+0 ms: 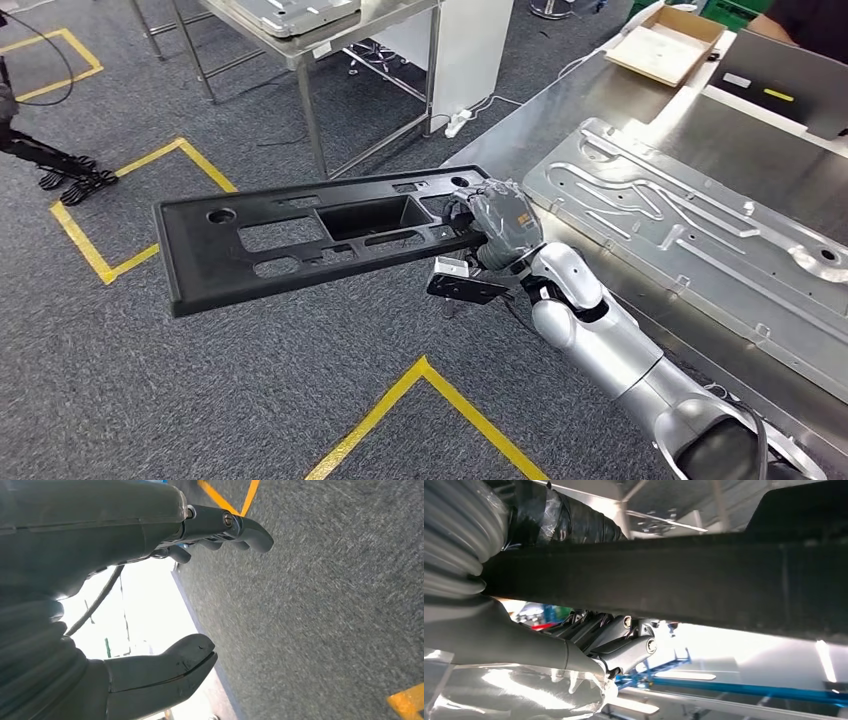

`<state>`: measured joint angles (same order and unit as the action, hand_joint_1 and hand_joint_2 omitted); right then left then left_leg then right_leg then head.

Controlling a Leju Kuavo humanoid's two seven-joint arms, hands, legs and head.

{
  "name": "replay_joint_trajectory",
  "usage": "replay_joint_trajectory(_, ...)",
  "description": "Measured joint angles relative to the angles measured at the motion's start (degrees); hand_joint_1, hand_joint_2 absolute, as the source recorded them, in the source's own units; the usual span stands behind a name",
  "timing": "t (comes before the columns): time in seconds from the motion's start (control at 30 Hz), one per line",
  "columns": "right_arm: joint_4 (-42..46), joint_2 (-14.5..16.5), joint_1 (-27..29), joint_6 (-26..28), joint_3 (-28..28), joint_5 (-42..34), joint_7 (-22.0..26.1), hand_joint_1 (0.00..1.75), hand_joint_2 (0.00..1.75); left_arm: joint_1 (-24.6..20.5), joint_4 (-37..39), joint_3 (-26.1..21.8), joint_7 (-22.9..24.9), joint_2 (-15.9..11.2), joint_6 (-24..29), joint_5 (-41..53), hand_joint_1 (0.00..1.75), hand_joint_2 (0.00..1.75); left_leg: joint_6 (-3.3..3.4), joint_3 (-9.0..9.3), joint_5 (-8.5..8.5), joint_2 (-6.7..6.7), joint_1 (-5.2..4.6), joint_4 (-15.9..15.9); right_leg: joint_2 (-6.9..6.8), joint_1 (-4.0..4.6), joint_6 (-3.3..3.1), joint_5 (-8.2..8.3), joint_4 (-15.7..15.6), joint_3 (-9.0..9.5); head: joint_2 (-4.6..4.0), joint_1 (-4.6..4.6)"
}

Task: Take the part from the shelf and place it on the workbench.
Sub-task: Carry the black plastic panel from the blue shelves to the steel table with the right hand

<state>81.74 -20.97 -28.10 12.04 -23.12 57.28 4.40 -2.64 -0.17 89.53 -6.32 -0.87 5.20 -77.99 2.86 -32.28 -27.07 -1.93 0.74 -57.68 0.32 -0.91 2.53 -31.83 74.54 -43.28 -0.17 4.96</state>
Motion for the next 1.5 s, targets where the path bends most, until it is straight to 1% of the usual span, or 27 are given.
replay_joint_trajectory(0.03, 0.01, -0.03, 0.13, 0.01, -0.01, 0.32, -0.08, 1.75, 1.75, -0.01, 0.0, 0.0, 0.08, -0.01, 0.01, 0.19, 0.0, 1.75, -0.1, 0.15, -0.16, -0.72, 0.0, -0.03, -0.3, -0.13, 0.11, 1.46, -1.73, 0.83, 0.0, 0.0)
replay_joint_trajectory(0.07, 0.05, -0.11, 0.19, 0.02, 0.01, 0.46, -0.15, 1.75, 1.75, -0.03, 0.0, 0.0, 0.14, 0.0, 0.01, 0.55, 0.0, 1.75, -0.25, 0.37, -0.38, -1.38, 0.0, -0.09, -1.03, -0.2, 0.12, 3.56, -5.41, 2.73, 0.0, 0.01)
replay_joint_trajectory(0.13, 0.31, -0.39, 0.13, 0.1, 0.23, 0.24, -0.18, 1.75, 1.75, -0.04, 0.0, 0.0, 0.28, 0.02, 0.08, 1.7, 0.0, 1.75, -0.75, 0.79, -0.91, -2.5, -0.24, -0.29, -3.42, 0.13, -0.28, 6.32, -12.88, 6.56, 0.0, -0.01)
replay_joint_trajectory(0.2, 0.65, -0.71, 0.09, 0.23, 0.73, -0.18, -0.17, 1.75, 1.75, -0.07, 0.0, 0.0, 0.4, 0.03, 0.26, 2.71, 0.0, 1.75, -1.38, 1.12, -1.37, -3.49, -0.54, -0.4, -4.2, 0.65, -1.04, 6.66, -15.55, 7.78, 0.0, -0.03)
replay_joint_trajectory(0.27, 0.87, -1.21, 0.11, 0.31, 1.1, -0.37, -0.17, 1.75, 1.75, -0.22, 0.0, 0.0, 0.49, 0.04, 0.43, 3.18, 0.0, 1.75, -2.01, 1.51, -1.8, -4.47, -0.55, -0.36, -2.7, 0.62, -1.79, 6.75, -15.71, 7.82, 0.0, -0.03)
replay_joint_trajectory(0.3, 1.01, -1.45, 0.11, 0.34, 1.21, -0.41, -0.16, 1.75, 1.75, -0.27, 0.0, 0.0, 0.52, 0.04, 0.49, 3.28, 0.0, 1.75, -2.3, 1.53, -2.35, -4.03, -0.45, -0.85, -2.06, 0.47, -2.16, 6.81, -15.92, 8.01, 0.0, -0.04)
replay_joint_trajectory(0.37, 1.26, -1.66, 0.01, 0.39, 1.33, -0.42, -0.13, 1.75, 1.75, -0.3, 0.0, 0.0, 0.54, 0.08, 0.53, 3.4, 0.0, 1.75, -2.71, -0.07, -4.95, -1.46, -0.17, -4.94, -0.87, 0.15, -2.92, 6.96, -16.31, 8.4, 0.0, -0.07)
replay_joint_trajectory(0.4, 1.32, -1.66, -0.02, 0.42, 1.37, -0.42, -0.11, 1.75, 1.75, -0.26, 0.0, 0.0, 0.55, 0.1, 0.54, 3.41, 0.0, 1.75, -2.82, -1.84, -6.79, 0.08, -0.09, -8.72, -0.25, 0.21, -3.16, 6.93, -16.29, 8.42, 0.0, -0.08)
replay_joint_trajectory(0.47, 1.34, -1.64, 0.09, 0.42, 1.37, -0.43, -0.11, 1.75, 1.75, -0.12, 0.0, 0.0, 0.59, 0.13, 0.56, 3.43, 0.0, 1.75, -2.93, -5.75, -9.22, 1.38, -0.06, -15.95, 1.23, 0.34, -3.43, 6.82, -16.07, 8.37, 0.0, -0.08)
replay_joint_trajectory(0.5, 1.35, -1.64, 0.19, 0.42, 1.37, -0.43, -0.11, 1.75, 1.75, -0.04, 0.0, 0.0, 0.6, 0.13, 0.66, 3.46, 0.0, 1.75, -2.89, -6.74, -8.88, 1.56, -0.07, -17.24, 2.04, 0.39, -3.46, 6.74, -15.9, 8.36, 0.0, -0.08)
replay_joint_trajectory(0.53, 1.37, -1.66, 0.26, 0.42, 1.38, -0.43, -0.11, 1.75, 1.75, 0.0, 0.0, 0.0, 0.61, 0.13, 0.85, 3.5, 0.0, 1.75, -2.77, -6.64, -7.34, 1.69, -0.07, -16.11, 2.88, 0.42, -3.43, 6.65, -15.71, 8.36, 0.0, -0.08)
replay_joint_trajectory(0.63, 1.43, -1.79, 0.33, 0.42, 1.52, -0.43, -0.13, 1.75, 1.75, 0.0, 0.0, 0.0, 0.58, 0.1, 1.72, 3.61, 0.0, 1.75, -2.15, -2.5, -1.28, 3.95, -0.05, -5.3, 5.08, 0.38, -2.94, 6.32, -15.1, 8.25, 0.0, -0.07)
replay_joint_trajectory(0.7, 1.44, -1.92, 0.41, 0.45, 1.73, -0.43, -0.14, 1.75, 1.75, -0.06, 0.0, -0.01, 0.55, 0.07, 2.01, 3.61, 0.0, 1.75, -1.77, -1.13, -0.27, 4.84, -0.16, -2.11, 6.17, 0.29, -2.33, 6.34, -14.95, 7.96, 0.0, -0.06)
replay_joint_trajectory(0.77, 1.45, -2.21, 0.59, 0.49, 1.98, -0.43, -0.14, 1.75, 1.75, -0.23, 0.0, -0.01, 0.52, 0.07, 2.09, 3.61, 0.0, 1.75, -1.22, -0.99, 0.02, 3.77, -0.23, -1.79, 6.96, 0.19, -1.6, 6.56, -15.18, 7.78, 0.0, -0.08)
replay_joint_trajectory(0.8, 1.48, -2.42, 0.69, 0.49, 2.13, -0.43, -0.14, 1.75, 1.75, -0.3, 0.0, 0.0, 0.49, 0.08, 2.17, 3.59, 0.0, 1.75, -0.79, -0.85, 0.23, 3.21, -0.19, -1.44, 6.38, 0.23, -1.3, 6.37, -15.0, 7.66, 0.0, -0.05)
replay_joint_trajectory(0.87, 1.65, -2.84, 0.84, 0.42, 2.4, -0.36, -0.17, 1.75, 1.75, -0.29, 0.0, -0.05, -0.08, 0.12, 2.83, 3.14, 0.0, 1.75, 0.03, -0.62, 0.68, 2.02, -0.03, -0.65, 3.47, 0.4, -0.81, 4.31, -11.88, 6.21, 0.0, 0.0)
replay_joint_trajectory(0.93, 1.99, -2.99, 1.34, 0.25, 2.58, -0.07, -0.22, 1.75, 1.75, -0.05, 0.0, -0.47, -1.48, 0.13, 3.72, 1.9, 0.0, 1.75, 0.36, -0.62, 0.74, 0.85, -0.12, -0.47, 0.78, 0.3, -0.41, 0.78, -4.87, 2.89, 0.0, 0.04)
replay_joint_trajectory(1.0, 2.31, -3.01, 2.24, 0.02, 2.61, 0.41, -0.25, 1.75, 1.75, 0.15, 0.0, -1.12, -2.37, 0.13, 4.01, 1.42, 0.0, 1.75, 0.36, -0.62, 0.61, -0.45, -0.15, -0.5, 0.15, 0.0, -0.03, -0.46, -0.02, 0.51, 0.0, 0.04)
replay_joint_trajectory(1.03, 2.38, -3.01, 2.59, -0.1, 2.62, 0.61, -0.25, 1.75, 1.75, 0.19, 0.0, -1.33, -2.25, 0.13, 3.96, 1.74, 0.0, 1.75, 0.31, -0.56, 0.51, -1.11, -0.14, -0.53, -0.07, -0.14, 0.09, 0.47, -0.53, 0.77, 0.0, 0.05)
replay_joint_trajectory(1.07, 2.43, -3.02, 2.77, -0.19, 2.62, 0.72, -0.24, 1.75, 1.75, 0.19, 0.0, -1.4, -1.8, 0.15, 3.88, 2.2, 0.0, 1.75, 0.2, -0.44, 0.37, -1.77, -0.14, -0.56, -0.57, -0.24, 0.13, 2.23, -3.33, 2.21, 0.0, 0.05)
replay_joint_trajectory(1.13, 2.7, -3.03, 2.78, -0.24, 2.67, 0.77, -0.23, 1.75, 1.75, 0.21, 0.0, -1.42, -0.85, 0.2, 3.76, 2.7, 0.0, 1.75, -0.21, -0.11, 0.0, -3.0, -0.32, -0.68, -3.08, -0.02, -0.09, 5.54, -11.28, 6.34, 0.0, 0.05)
replay_joint_trajectory(1.2, 3.27, -3.21, 2.75, -0.2, 2.97, 0.72, -0.23, 1.75, 1.75, 0.2, 0.0, -1.45, -0.27, 0.27, 3.67, 2.75, 0.0, 1.75, -0.8, 0.21, -0.35, -4.12, -0.6, -0.77, -4.59, 0.51, -0.78, 6.54, -15.47, 8.31, 0.0, 0.03)
replay_joint_trajectory(1.27, 3.79, -3.9, 3.01, -0.16, 3.68, 0.49, -0.24, 1.75, 1.75, 0.03, 0.0, -1.47, 0.08, 0.33, 3.43, 2.75, 0.0, 1.75, -1.41, 0.59, -0.6, -5.3, -0.72, -0.66, -3.51, 0.74, -1.52, 6.48, -15.81, 8.23, 0.0, 0.01)
replay_joint_trajectory(1.3, 4.04, -4.35, 3.27, -0.16, 4.16, 0.34, -0.22, 1.75, 1.75, -0.06, 0.0, -1.48, 0.21, 0.35, 3.29, 2.75, 0.0, 1.75, -1.77, 0.74, -0.9, -5.14, -0.63, -0.81, -2.9, 0.62, -1.86, 6.58, -16.0, 8.35, 0.0, 0.01)
replay_joint_trajectory(1.37, 4.51, -5.01, 3.6, -0.19, 5.15, 0.06, -0.16, 1.75, 1.75, -0.08, 0.0, -1.5, 0.44, 0.4, 3.08, 2.74, 0.0, 1.75, -2.33, -0.06, -2.89, -2.53, -0.38, -3.4, -1.65, 0.27, -2.68, 6.91, -16.46, 8.65, 0.0, 0.0)
replay_joint_trajectory(1.43, 4.74, -5.21, 3.76, -0.2, 5.78, -0.23, -0.15, 1.75, 1.75, 0.13, 0.0, -1.51, 0.62, 0.46, 2.98, 2.73, 0.0, 1.75, -2.53, -3.32, -6.69, 0.69, -0.15, -10.55, -0.22, 0.19, -3.23, 7.03, -16.51, 8.62, 0.0, -0.01)
replay_joint_trajectory(1.5, 4.76, -5.23, 4.11, -0.2, 6.03, -0.4, -0.13, 1.75, 1.75, 0.28, 0.0, -1.51, 0.69, 0.48, 2.87, 2.72, 0.0, 1.75, -2.55, -6.56, -8.71, 1.51, -0.13, -16.89, 1.5, 0.31, -3.39, 6.99, -16.28, 8.48, 0.0, -0.02)
